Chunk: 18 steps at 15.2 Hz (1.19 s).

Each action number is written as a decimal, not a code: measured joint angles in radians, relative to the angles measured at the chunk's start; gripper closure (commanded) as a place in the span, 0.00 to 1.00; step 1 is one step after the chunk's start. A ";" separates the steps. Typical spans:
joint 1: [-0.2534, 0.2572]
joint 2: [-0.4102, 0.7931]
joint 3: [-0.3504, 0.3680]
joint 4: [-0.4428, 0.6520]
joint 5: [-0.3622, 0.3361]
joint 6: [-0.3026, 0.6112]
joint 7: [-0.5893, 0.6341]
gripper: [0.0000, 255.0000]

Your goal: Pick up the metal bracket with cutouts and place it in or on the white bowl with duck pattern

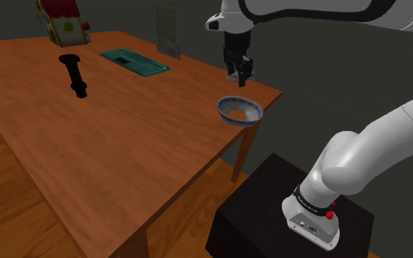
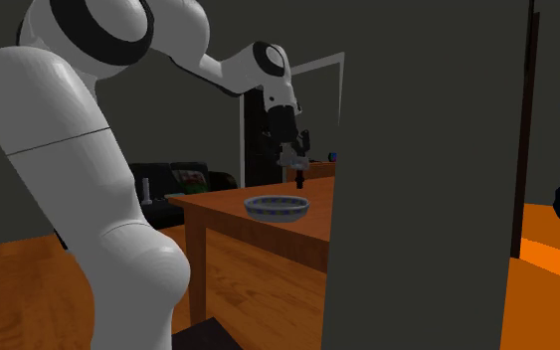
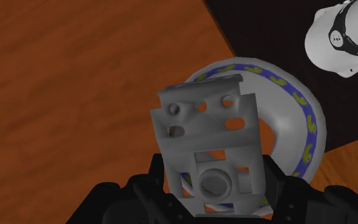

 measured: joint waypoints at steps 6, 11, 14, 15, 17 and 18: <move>0.020 -0.115 0.009 -0.135 0.027 0.016 0.022 1.00; 0.024 -0.128 0.010 -0.210 0.030 0.077 0.034 1.00; 0.023 -0.131 0.007 -0.251 0.029 0.116 0.037 1.00; 0.024 -0.131 0.009 -0.264 0.030 0.128 0.041 1.00; 0.026 -0.135 0.009 -0.300 0.031 0.159 0.046 1.00; 0.026 -0.134 0.010 -0.307 0.031 0.167 0.048 1.00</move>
